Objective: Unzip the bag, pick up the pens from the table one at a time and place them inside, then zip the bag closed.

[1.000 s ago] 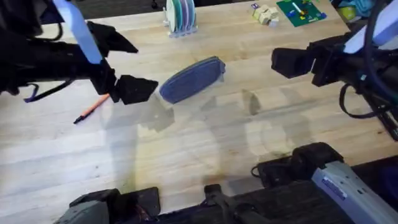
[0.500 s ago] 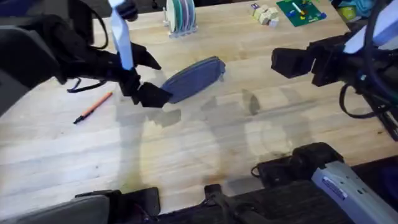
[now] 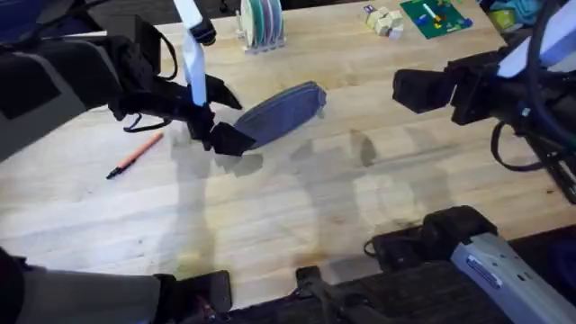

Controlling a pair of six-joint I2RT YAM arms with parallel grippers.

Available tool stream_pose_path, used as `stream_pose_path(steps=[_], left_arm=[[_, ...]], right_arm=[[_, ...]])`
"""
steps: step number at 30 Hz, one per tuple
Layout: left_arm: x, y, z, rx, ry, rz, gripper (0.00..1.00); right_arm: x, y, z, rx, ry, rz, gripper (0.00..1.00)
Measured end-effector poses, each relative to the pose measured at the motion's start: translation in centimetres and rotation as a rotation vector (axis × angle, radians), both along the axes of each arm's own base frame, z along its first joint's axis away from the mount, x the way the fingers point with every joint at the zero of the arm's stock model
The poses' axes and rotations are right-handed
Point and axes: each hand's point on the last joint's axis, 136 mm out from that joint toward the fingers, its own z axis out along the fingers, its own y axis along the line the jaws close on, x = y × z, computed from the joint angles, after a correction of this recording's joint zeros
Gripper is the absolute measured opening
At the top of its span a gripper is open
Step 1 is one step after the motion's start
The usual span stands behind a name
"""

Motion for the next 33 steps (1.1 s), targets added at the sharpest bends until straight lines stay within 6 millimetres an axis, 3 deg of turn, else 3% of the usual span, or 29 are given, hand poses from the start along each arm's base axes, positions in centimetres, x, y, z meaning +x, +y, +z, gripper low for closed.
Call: stream_pose_path(steps=[14, 16, 20, 21, 33], left_arm=[[0.0, 0.0, 0.0, -0.003, 0.0, -0.001, 0.993], [0.0, -0.1, 0.0, -0.004, 0.002, 0.0, 0.777], [0.2, -0.1, 0.1, -0.005, -0.008, -0.002, 0.15], [0.3, -0.1, 0.1, -0.003, -0.017, -0.004, 0.075], [0.3, 0.0, 0.0, 0.0, -0.02, -0.003, 0.044]], right_arm=[[0.0, 0.0, 0.0, 0.0, 0.0, 0.0, 0.998], [0.0, 0.0, 0.0, 0.0, 0.0, 0.0, 0.998], [0.0, 0.0, 0.0, 0.004, 0.001, -0.002, 0.998], [0.0, 0.0, 0.0, 0.009, 0.001, -0.005, 0.998], [0.6, 0.7, -1.2, 0.22, 0.081, -0.088, 0.998]])
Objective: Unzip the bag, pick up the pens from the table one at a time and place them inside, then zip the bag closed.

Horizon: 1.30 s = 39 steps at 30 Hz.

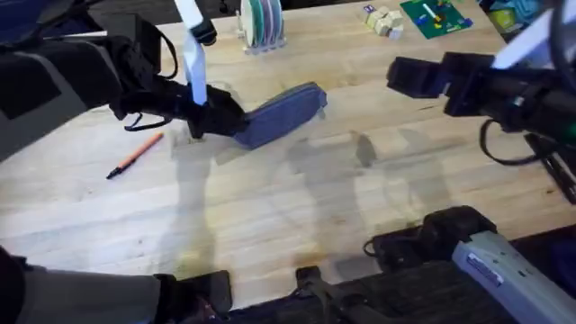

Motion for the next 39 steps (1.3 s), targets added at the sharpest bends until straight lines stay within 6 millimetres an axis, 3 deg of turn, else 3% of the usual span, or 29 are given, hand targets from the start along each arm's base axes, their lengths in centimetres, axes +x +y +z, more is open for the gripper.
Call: stream_pose_path(steps=[2, 12, 26, 39], left_arm=[[0.0, 0.0, 0.0, 0.0, 0.0, 0.0, 0.044], [0.0, 0.0, 0.0, 0.0, 0.0, 0.0, 0.043], [0.0, 0.0, 0.0, 0.0, 0.0, 0.0, 0.043], [0.0, 0.0, 0.0, 0.0, 0.0, 0.0, 0.043]], right_arm=[[1.2, 1.3, -1.8, 0.068, 0.088, 0.044, 0.997], [5.9, 4.4, -4.9, 0.146, 0.178, 0.164, 0.998], [8.7, 7.3, -11.5, 0.164, 0.358, 0.235, 0.998], [10.7, 8.4, -15.5, 0.165, 0.411, 0.255, 0.965]])
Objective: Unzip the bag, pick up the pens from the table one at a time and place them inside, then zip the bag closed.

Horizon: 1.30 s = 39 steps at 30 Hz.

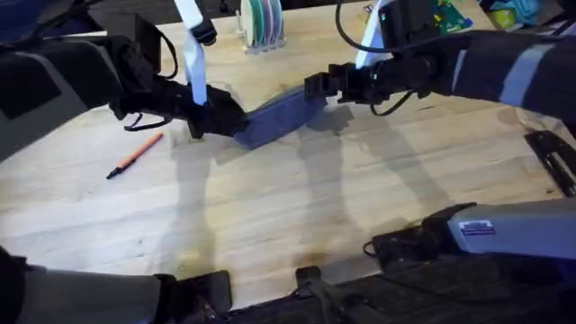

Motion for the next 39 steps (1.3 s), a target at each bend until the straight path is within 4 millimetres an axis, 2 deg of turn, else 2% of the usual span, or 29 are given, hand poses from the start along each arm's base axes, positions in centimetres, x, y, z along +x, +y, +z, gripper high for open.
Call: stream_pose_path(steps=[4, 9, 12, 15, 16, 17, 18, 30, 36, 39], left_arm=[[0.0, 0.0, 0.0, 0.0, 0.0, 0.0, 0.043], [0.0, 0.0, 0.0, 0.0, 0.0, 0.0, 0.043], [0.0, 0.0, 0.0, 0.0, 0.0, 0.0, 0.043], [0.0, 0.0, 0.0, 0.0, 0.0, 0.0, 0.043], [0.0, 0.0, 0.0, 0.0, 0.0, 0.0, 0.043], [0.0, 0.0, 0.0, 0.0, 0.0, 0.0, 0.043], [0.0, 0.0, 0.0, 0.0, 0.0, 0.0, 0.043], [0.0, -0.1, 0.0, 0.0, 0.0, -0.002, 0.043], [-0.1, 0.0, 0.0, 0.001, 0.003, -0.002, 0.043], [-0.1, 0.0, -0.1, 0.004, 0.002, -0.001, 0.043]], right_arm=[[0.4, 0.1, -0.2, 0.003, -0.009, 0.002, 0.944], [0.8, 0.3, -0.2, 0.012, -0.019, 0.007, 0.75], [0.7, 0.5, -0.2, 0.018, -0.017, 0.012, 0.59], [0.7, 0.6, -0.2, 0.022, -0.018, 0.016, 0.301], [0.7, 0.6, -0.2, 0.025, -0.017, 0.016, 0.16], [0.7, 0.7, -0.1, 0.025, -0.018, 0.016, 0.08], [0.7, 0.7, -0.1, 0.026, -0.018, 0.017, 0.046], [0.6, 0.8, 0.0, 0.033, -0.018, 0.023, 0.031], [0.4, 1.5, 2.6, 0.056, -0.086, 0.045, 0.031], [-0.1, 2.5, 4.0, 0.061, -0.124, 0.076, 0.032]])
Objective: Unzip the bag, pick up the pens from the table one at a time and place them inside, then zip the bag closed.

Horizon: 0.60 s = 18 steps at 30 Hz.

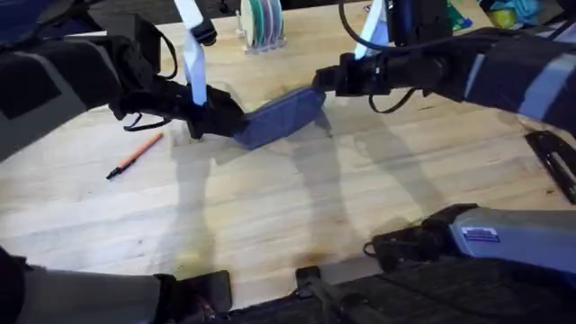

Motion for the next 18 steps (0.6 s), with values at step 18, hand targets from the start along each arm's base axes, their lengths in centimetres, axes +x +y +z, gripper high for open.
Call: stream_pose_path(steps=[18], left_arm=[[0.2, 0.6, -0.2, 0.015, 0.002, 0.017, 0.043]], right_arm=[[-3.1, 10.6, 2.6, 0.028, -0.142, 0.245, 0.032]])
